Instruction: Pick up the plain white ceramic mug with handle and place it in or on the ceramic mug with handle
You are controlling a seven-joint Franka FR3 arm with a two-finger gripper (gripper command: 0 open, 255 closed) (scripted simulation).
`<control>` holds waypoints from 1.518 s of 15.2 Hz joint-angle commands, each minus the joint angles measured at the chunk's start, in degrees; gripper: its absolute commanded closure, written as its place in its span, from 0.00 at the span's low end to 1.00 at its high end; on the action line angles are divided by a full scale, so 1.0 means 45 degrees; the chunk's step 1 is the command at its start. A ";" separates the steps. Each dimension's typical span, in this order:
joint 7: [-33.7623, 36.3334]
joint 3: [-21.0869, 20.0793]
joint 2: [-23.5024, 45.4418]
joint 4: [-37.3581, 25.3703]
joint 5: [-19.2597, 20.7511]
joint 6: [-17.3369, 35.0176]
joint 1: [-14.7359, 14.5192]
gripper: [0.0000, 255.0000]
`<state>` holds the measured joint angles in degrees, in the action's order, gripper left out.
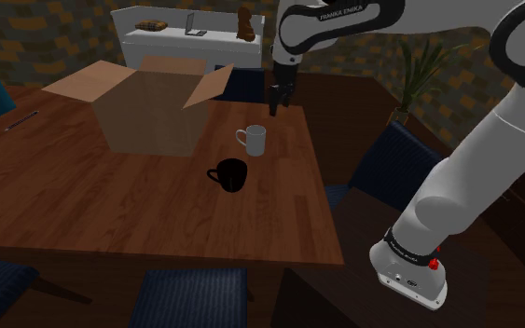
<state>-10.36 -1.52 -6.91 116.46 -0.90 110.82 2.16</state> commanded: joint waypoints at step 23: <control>-0.0529 0.0280 0.6214 -0.3767 0.0263 0.1312 0.0284 0.00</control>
<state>-12.74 -0.26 21.03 99.51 0.28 116.69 3.44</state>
